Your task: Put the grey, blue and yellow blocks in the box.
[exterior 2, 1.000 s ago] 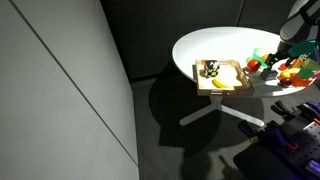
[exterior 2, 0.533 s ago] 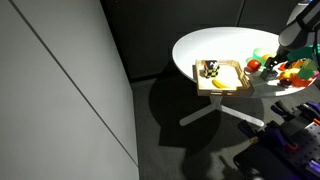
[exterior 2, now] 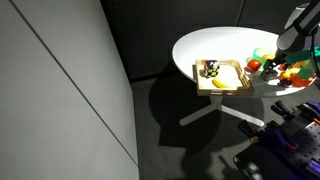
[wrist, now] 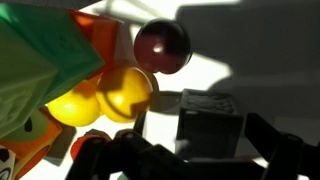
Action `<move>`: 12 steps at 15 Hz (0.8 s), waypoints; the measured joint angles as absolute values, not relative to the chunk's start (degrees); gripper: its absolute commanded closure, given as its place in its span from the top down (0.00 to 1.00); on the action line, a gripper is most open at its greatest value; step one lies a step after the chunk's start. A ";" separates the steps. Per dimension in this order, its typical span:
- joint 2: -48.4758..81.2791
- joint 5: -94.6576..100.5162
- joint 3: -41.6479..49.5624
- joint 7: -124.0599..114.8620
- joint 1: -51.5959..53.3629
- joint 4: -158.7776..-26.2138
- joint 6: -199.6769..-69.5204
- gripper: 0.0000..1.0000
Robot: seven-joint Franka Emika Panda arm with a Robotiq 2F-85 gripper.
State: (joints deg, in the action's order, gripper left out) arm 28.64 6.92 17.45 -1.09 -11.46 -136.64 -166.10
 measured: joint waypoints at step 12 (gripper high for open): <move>28.67 6.92 16.88 -0.77 -11.16 -136.47 -164.81 0.32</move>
State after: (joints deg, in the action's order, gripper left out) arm 28.67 6.92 16.88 -0.77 -11.16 -136.47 -164.81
